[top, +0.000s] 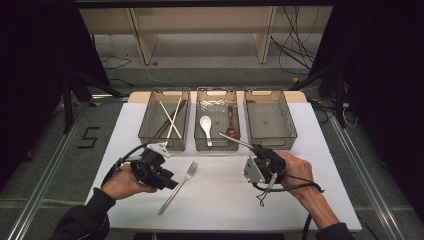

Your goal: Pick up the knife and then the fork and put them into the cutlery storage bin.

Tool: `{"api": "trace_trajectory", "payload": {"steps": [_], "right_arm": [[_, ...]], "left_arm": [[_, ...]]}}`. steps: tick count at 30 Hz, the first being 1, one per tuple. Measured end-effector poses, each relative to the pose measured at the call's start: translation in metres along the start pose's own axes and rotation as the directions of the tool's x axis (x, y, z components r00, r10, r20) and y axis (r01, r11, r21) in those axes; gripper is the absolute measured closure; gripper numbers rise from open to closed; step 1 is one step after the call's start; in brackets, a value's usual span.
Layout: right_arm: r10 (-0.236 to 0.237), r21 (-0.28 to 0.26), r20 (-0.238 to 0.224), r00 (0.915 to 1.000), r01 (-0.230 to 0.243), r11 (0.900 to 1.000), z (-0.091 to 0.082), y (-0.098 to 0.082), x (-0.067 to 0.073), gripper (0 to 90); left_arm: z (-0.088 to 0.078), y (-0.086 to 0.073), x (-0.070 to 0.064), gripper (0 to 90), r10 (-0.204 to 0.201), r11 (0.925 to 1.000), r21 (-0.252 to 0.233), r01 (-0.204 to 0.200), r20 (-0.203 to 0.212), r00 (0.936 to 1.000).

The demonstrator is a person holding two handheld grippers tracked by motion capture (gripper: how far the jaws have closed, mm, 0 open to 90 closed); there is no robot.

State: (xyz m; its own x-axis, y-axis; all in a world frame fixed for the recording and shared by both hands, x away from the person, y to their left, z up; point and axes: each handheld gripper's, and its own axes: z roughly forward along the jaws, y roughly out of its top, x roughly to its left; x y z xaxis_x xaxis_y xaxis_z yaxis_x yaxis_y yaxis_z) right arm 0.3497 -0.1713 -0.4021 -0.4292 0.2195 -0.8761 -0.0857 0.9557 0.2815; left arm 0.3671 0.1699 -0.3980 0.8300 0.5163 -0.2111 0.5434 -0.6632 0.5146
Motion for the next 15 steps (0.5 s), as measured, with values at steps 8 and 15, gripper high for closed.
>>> {"api": "trace_trajectory", "payload": {"steps": [8,15], "right_arm": [[0.069,0.105,0.063,0.9956,-0.076,0.992,0.034,-0.020,-0.027,88.8],[0.098,0.190,0.089,0.9912,-0.113,0.975,0.066,-0.030,-0.043,89.0]], "left_arm": [[0.005,-0.014,0.004,55.7,-0.023,0.9997,0.005,0.023,-0.003,0.9997],[0.008,-0.019,0.004,55.7,-0.038,0.9993,0.002,0.038,-0.004,0.9993]]}}
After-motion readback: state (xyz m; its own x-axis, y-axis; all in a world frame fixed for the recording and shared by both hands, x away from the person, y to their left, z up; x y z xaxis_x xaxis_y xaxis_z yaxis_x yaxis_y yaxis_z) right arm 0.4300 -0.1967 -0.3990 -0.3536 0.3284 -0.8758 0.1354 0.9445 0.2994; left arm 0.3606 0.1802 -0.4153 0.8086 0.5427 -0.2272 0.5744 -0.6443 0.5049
